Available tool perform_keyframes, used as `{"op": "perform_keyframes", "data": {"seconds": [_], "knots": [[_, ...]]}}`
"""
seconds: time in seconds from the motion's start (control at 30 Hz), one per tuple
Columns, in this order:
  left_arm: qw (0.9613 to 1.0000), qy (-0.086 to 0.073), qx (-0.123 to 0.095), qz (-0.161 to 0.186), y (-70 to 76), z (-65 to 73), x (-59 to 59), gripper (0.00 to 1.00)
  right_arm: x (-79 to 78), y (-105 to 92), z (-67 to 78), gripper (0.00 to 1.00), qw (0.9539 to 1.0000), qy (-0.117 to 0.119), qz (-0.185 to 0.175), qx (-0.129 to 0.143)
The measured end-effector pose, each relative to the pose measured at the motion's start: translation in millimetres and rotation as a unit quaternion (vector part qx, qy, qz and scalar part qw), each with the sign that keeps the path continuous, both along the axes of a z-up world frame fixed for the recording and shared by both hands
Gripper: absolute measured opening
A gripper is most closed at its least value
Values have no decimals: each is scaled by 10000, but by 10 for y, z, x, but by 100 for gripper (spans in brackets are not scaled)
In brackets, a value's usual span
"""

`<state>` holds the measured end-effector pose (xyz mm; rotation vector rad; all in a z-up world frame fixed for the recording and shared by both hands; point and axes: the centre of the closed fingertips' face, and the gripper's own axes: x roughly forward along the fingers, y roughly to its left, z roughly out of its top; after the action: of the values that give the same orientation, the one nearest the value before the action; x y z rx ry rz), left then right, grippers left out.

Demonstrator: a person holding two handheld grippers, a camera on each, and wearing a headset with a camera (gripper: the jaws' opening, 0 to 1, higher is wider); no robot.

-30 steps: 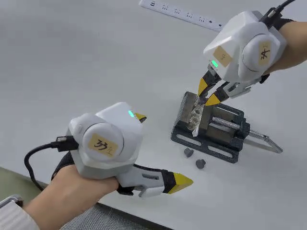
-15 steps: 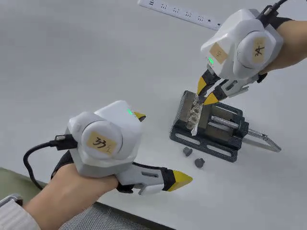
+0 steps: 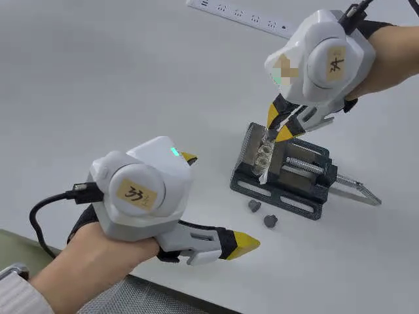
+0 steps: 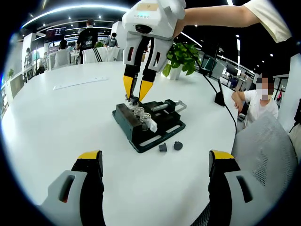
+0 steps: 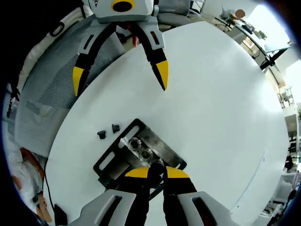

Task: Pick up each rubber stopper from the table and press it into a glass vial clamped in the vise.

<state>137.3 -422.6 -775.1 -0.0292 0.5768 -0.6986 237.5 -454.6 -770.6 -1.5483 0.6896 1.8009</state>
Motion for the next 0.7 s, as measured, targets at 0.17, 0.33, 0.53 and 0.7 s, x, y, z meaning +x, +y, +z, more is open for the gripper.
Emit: {"op": "perform_keyframes", "data": {"seconds": [0.17,0.33,0.53,0.7], "knots": [[10000,-8,-6,12,5,-2,7,93,18,15,-15,4,9990,64,-438,-19],[10000,-19,-17,17,-2,5,20,92,14,12,-23,4,9978,86,-655,-20],[10000,-11,-23,10,-1,0,15,92,9,21,-29,4,9953,182,-948,24],[10000,-4,-27,15,0,-5,10,92,-5,1,-27,4,9977,139,-645,167]]}}
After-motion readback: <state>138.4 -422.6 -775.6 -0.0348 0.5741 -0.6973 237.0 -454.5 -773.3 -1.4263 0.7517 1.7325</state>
